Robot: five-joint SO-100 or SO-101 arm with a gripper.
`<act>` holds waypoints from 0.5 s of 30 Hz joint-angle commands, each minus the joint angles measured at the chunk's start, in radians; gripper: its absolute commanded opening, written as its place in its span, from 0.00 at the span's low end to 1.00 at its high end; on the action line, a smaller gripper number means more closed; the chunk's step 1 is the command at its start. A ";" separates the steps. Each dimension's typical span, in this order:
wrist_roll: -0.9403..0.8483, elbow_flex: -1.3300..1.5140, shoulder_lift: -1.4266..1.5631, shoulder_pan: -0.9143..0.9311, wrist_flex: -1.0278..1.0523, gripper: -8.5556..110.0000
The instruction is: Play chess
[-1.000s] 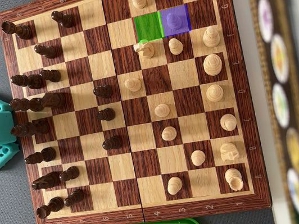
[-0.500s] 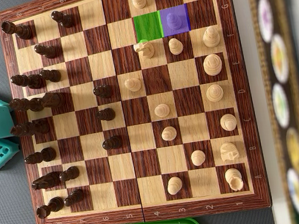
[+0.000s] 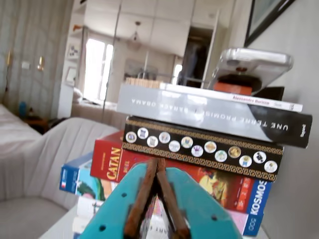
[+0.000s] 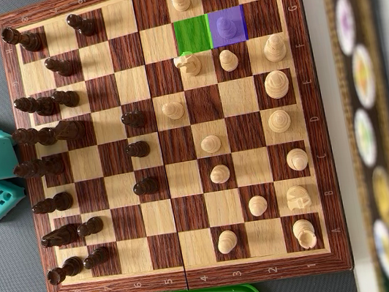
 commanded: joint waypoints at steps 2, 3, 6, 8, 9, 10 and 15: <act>0.000 -0.158 -0.006 -0.021 0.433 0.09; 0.006 -0.176 -0.015 -0.023 0.511 0.09; 0.008 -0.242 -0.080 -0.026 0.696 0.09; 0.006 -0.302 -0.146 -0.046 0.811 0.09; 0.006 -0.331 -0.181 -0.049 0.871 0.09; 0.006 -0.364 -0.219 -0.048 0.917 0.09; 0.000 -0.535 -0.403 -0.049 1.057 0.09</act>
